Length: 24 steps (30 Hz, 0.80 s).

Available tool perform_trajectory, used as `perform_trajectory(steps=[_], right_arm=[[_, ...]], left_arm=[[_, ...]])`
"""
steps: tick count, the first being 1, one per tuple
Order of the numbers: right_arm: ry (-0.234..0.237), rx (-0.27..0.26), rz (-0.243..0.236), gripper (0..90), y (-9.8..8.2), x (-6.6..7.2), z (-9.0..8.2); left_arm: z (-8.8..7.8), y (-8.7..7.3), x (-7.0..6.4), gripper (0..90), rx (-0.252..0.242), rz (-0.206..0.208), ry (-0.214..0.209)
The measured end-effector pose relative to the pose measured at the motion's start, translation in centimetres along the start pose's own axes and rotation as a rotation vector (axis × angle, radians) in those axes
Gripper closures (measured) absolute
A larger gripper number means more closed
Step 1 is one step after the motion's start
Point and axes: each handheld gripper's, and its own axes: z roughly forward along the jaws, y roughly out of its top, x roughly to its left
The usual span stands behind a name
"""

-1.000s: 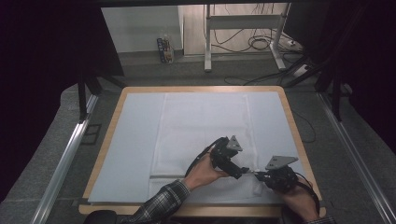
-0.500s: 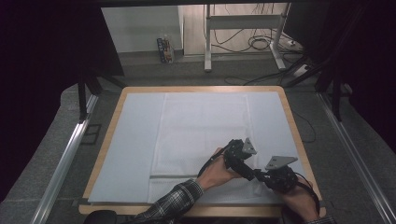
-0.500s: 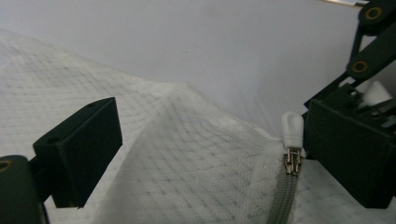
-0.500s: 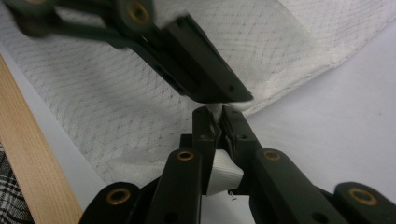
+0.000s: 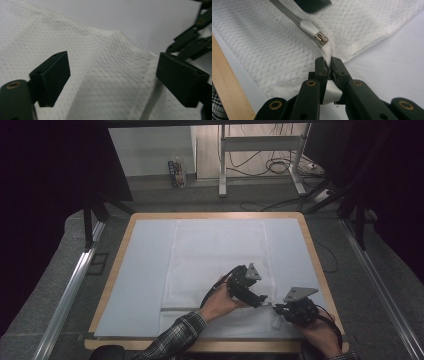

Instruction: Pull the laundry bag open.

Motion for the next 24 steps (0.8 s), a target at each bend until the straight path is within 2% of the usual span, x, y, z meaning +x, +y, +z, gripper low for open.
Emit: perform_trajectory(steps=[1, 2, 3, 4, 5, 9, 10, 11, 13, 14, 15, 16, 17, 23, 24], right_arm=[[-0.003, 0.000, -0.005, 83.7, 0.0, 0.0, 0.0], [-0.006, 0.000, -0.009, 83.7, 0.0, 0.0, 0.0], [-0.006, -0.001, -0.010, 83.7, 0.0, 0.0, 0.0], [-0.007, -0.002, -0.012, 83.6, 0.0, 0.0, 0.0], [-0.007, -0.002, -0.012, 83.6, 0.0, 0.0, 0.0], [-0.016, -0.002, -0.020, 83.5, 0.1, 0.1, -0.1], [-0.016, -0.002, -0.020, 83.5, 0.1, 0.1, -0.1], [-0.022, -0.004, -0.032, 83.5, 0.1, 0.1, -0.1], [-0.025, -0.006, -0.038, 83.5, 0.1, 0.2, -0.1], [-0.026, -0.007, -0.042, 83.5, 0.1, 0.3, -0.1], [-0.030, -0.009, -0.049, 83.5, 0.1, 0.3, -0.1], [-0.030, -0.009, -0.049, 83.5, 0.1, 0.3, -0.1], [-0.031, -0.010, -0.050, 83.5, 0.1, 0.3, -0.2], [-0.034, -0.015, -0.054, 83.4, 0.1, 0.4, -0.2], [-0.034, -0.014, -0.055, 83.2, 0.1, 0.4, -0.2]], left_arm=[[-0.6, -0.2, 0.1, 19.4, -0.016, -0.012, -0.029], [-0.6, -0.2, 0.1, 22.1, -0.016, -0.012, -0.029], [-1.1, -0.4, 0.1, 28.0, -0.032, -0.024, -0.065], [-1.1, -0.4, 0.1, 33.4, -0.032, -0.024, -0.065], [-1.3, -0.7, 0.0, 33.4, -0.033, -0.033, -0.083], [-1.4, -1.1, -0.2, 49.8, -0.046, -0.049, -0.152], [-1.3, -1.2, -0.3, 49.8, -0.046, -0.049, -0.175], [-1.1, -1.2, -0.5, 57.0, -0.041, -0.055, -0.200], [-0.8, -1.2, -0.5, 65.2, -0.035, -0.066, -0.240], [-0.8, -1.2, -0.5, 67.6, -0.035, -0.066, -0.240], [-0.5, -1.2, -0.6, 70.1, -0.026, -0.066, -0.268], [-0.5, -1.2, -0.6, 71.4, -0.026, -0.066, -0.268], [-0.3, -1.2, -0.7, 72.2, -0.026, -0.077, -0.302], [0.1, -1.2, -1.0, 74.3, 0.004, -0.070, -0.314], [0.2, -1.3, -1.2, 75.5, 0.013, -0.070, -0.327]])
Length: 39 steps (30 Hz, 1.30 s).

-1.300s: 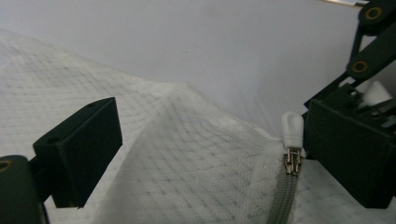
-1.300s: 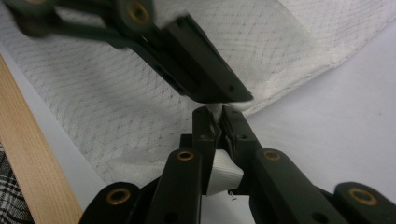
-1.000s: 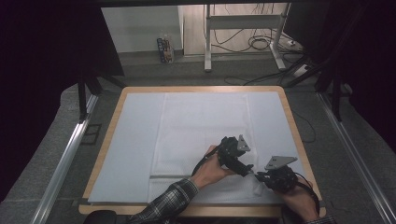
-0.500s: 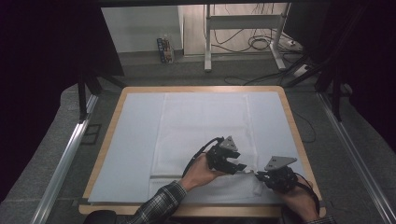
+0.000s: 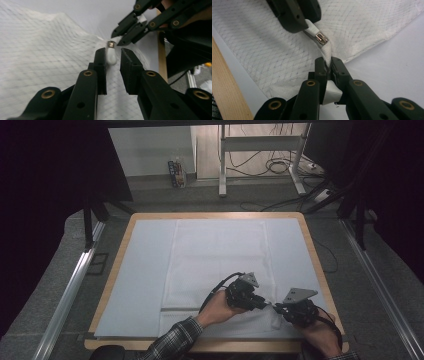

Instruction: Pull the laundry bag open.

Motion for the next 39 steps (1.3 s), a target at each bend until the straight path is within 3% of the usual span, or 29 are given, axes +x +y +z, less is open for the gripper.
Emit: perform_trajectory(steps=[6, 10, 13, 24, 29, 33, 39], right_arm=[[-0.007, -0.001, -0.011, 83.1, 0.05, 0.08, -0.03], [-0.011, -0.003, -0.017, 82.9, 0.06, 0.11, -0.05], [-0.013, 0.000, -0.021, 82.9, 0.08, 0.18, -0.03], [-0.017, 0.005, -0.034, 82.8, 0.09, 0.20, -0.01], [-0.016, 0.005, -0.036, 82.5, 0.09, 0.22, 0.00], [-0.013, 0.006, -0.035, 82.0, 0.07, 0.19, 0.01], [-0.015, -0.003, -0.027, 75.7, 0.10, 0.15, -0.04]], left_arm=[[0.44, 0.04, -0.13, 75.2, 0.029, 0.002, -0.020], [0.65, 0.03, -0.19, 73.0, 0.035, 0.001, -0.008], [0.64, 0.13, -0.03, 73.2, 0.030, -0.020, -0.027], [0.67, 0.22, 0.31, 75.8, 0.031, -0.062, -0.035], [0.69, 0.05, 0.50, 82.1, 0.023, -0.091, -0.036], [0.63, 0.06, 0.40, 83.3, 0.023, -0.088, -0.038], [0.37, 0.02, 0.21, 84.3, 0.021, -0.039, -0.015]])
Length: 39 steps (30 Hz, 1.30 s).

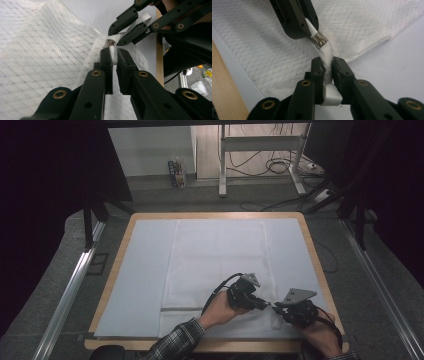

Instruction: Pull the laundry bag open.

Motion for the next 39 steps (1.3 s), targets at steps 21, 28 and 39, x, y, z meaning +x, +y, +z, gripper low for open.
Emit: perform_trajectory(steps=[21, 28, 39], right_arm=[[0.008, -0.025, -0.122, 75.5, 1.3, -0.1, 1.2], [0.014, 0.005, -0.130, 83.4, 1.4, 0.3, 1.2], [0.007, 0.019, -0.120, 84.0, 1.4, 0.4, 1.2]], left_arm=[[-0.4, 0.2, 0.0, 86.9, -0.022, -0.035, -0.015], [-0.4, 0.0, -0.1, 86.8, 0.010, 0.032, -0.019], [-0.4, 0.1, 0.2, 87.0, 0.009, -0.021, -0.039]])
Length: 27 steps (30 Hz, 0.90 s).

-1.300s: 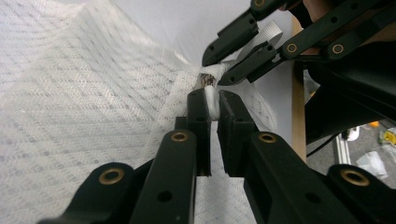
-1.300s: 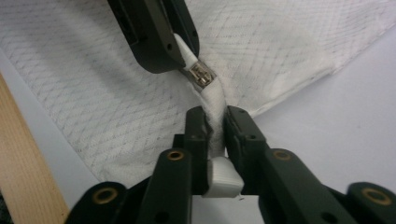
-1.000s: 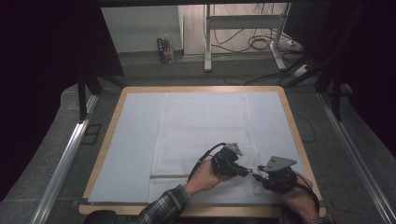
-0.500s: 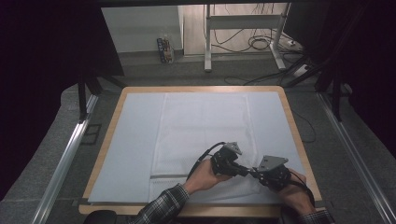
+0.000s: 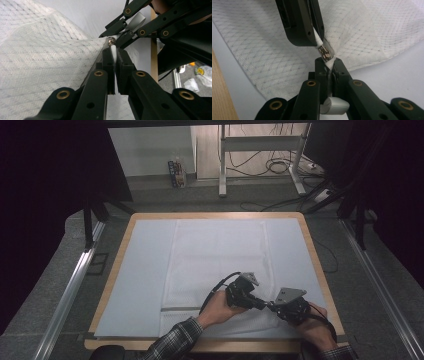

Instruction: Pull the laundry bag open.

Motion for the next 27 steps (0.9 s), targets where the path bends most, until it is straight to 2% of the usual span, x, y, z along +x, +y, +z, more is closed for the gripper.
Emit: perform_trajectory(steps=[1, 9, 11, 14, 16, 19, 20, 27], right_arm=[[0.001, 0.000, 0.002, 84.1, 0.0, 0.0, 0.0], [0.011, 0.000, 0.006, 84.4, 0.0, 0.2, -0.1], [0.010, 0.005, 0.005, 84.5, 0.0, 0.2, 0.0], [0.009, 0.009, 0.014, 84.7, -0.1, 0.1, 0.0], [0.014, -0.006, 0.024, 84.8, -0.1, 0.1, -0.1], [0.013, -0.002, 0.017, 84.7, 0.0, 0.2, -0.1], [0.013, -0.003, 0.015, 84.8, 0.0, 0.2, -0.1], [0.018, -0.007, 0.029, 84.8, -0.1, 0.1, -0.1]], left_arm=[[-0.1, 0.0, -0.1, 87.0, 0.008, 0.010, 0.013], [-0.3, -0.2, -0.1, 87.1, 0.023, 0.024, 0.009], [-0.5, -0.3, -0.1, 87.1, 0.033, 0.031, 0.026], [-0.8, -0.5, 0.2, 87.1, 0.032, 0.016, 0.025], [-1.0, -0.7, 0.3, 87.1, 0.015, -0.004, 0.016], [-1.1, -0.8, 0.2, 87.1, 0.023, 0.007, 0.022], [-1.2, -0.8, 0.2, 87.1, 0.040, 0.021, 0.036], [-1.8, -1.1, 0.4, 87.1, 0.044, 0.015, 0.046]])
